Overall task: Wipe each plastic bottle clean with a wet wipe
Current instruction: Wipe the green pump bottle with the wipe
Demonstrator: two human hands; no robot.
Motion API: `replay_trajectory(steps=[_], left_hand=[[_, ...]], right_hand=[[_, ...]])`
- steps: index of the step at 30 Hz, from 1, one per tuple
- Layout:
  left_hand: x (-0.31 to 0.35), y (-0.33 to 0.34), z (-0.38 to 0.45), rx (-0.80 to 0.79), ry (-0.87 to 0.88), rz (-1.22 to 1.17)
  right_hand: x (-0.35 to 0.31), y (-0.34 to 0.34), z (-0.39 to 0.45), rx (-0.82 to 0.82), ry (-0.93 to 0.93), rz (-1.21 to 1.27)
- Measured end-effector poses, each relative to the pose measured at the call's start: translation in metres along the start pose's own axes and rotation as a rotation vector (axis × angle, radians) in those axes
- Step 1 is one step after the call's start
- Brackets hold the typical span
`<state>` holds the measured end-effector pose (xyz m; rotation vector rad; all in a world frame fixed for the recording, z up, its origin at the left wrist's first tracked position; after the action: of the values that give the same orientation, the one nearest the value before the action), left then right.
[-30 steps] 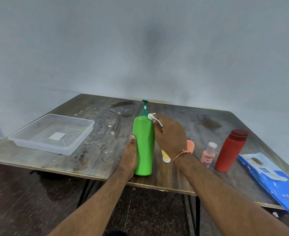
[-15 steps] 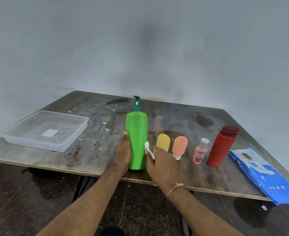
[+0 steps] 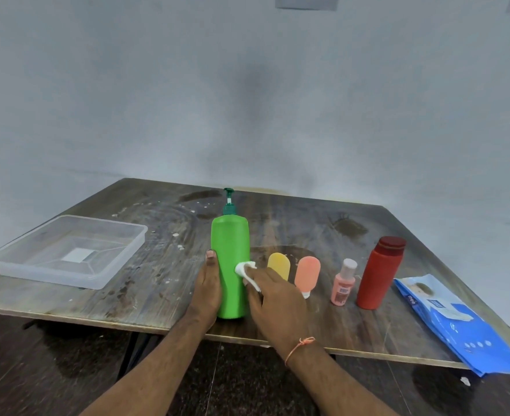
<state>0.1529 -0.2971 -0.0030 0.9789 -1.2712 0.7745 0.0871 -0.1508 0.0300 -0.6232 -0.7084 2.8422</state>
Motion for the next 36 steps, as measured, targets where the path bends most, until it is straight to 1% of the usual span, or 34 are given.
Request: replay_trajectory(steps=[5, 7, 10, 14, 15, 18, 20, 23, 27, 29, 31, 33, 36], left_hand=[[0.001, -0.001, 0.000, 0.050, -0.006, 0.016], [0.001, 0.000, -0.002, 0.054, -0.001, 0.028], [0.001, 0.001, -0.002, 0.054, 0.014, 0.042], [0.000, 0.001, -0.001, 0.010, 0.012, 0.032], [0.001, 0.001, -0.001, 0.014, 0.013, 0.030], [0.002, 0.001, -0.003, 0.017, 0.016, 0.027], [0.004, 0.001, -0.004, 0.018, 0.025, 0.037], [0.006, 0.002, -0.005, 0.031, 0.038, 0.044], [0.000, 0.002, -0.001, 0.007, 0.006, 0.040], [-0.002, 0.001, 0.002, 0.004, -0.014, 0.029], [-0.003, 0.001, 0.001, 0.000, -0.022, 0.039], [0.000, 0.000, -0.001, 0.017, -0.006, 0.040], [0.002, 0.001, -0.003, 0.022, -0.003, 0.040]], right_hand=[[0.002, 0.001, -0.033, -0.149, -0.196, -0.037], [0.004, -0.002, -0.039, -0.162, -0.241, -0.016], [0.005, -0.006, -0.032, -0.120, -0.224, -0.019], [0.001, 0.000, -0.016, -0.073, -0.127, 0.007], [-0.002, 0.003, -0.017, -0.082, -0.139, 0.016], [-0.012, 0.008, -0.029, -0.157, -0.271, 0.008], [-0.012, 0.005, -0.037, -0.194, -0.318, 0.017], [-0.007, -0.002, -0.035, -0.158, -0.308, 0.035], [-0.005, -0.001, -0.021, -0.061, -0.213, 0.013], [-0.010, 0.006, -0.024, -0.085, -0.249, 0.010], [-0.014, 0.009, -0.034, -0.155, -0.331, 0.004], [-0.011, 0.005, -0.041, -0.192, -0.369, 0.027], [-0.003, -0.003, -0.039, -0.140, -0.351, 0.053]])
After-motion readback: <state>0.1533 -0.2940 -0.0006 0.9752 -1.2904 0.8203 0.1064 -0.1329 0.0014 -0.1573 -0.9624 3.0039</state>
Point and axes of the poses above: each hand's wrist, its own z-axis towards the middle knuckle, its own y-axis out of the palm, x = y × z, the point moved 4 cm from there along z, towards the middle knuckle, and after that the axes turned 12 degrees about x, right-handed, at the moved point
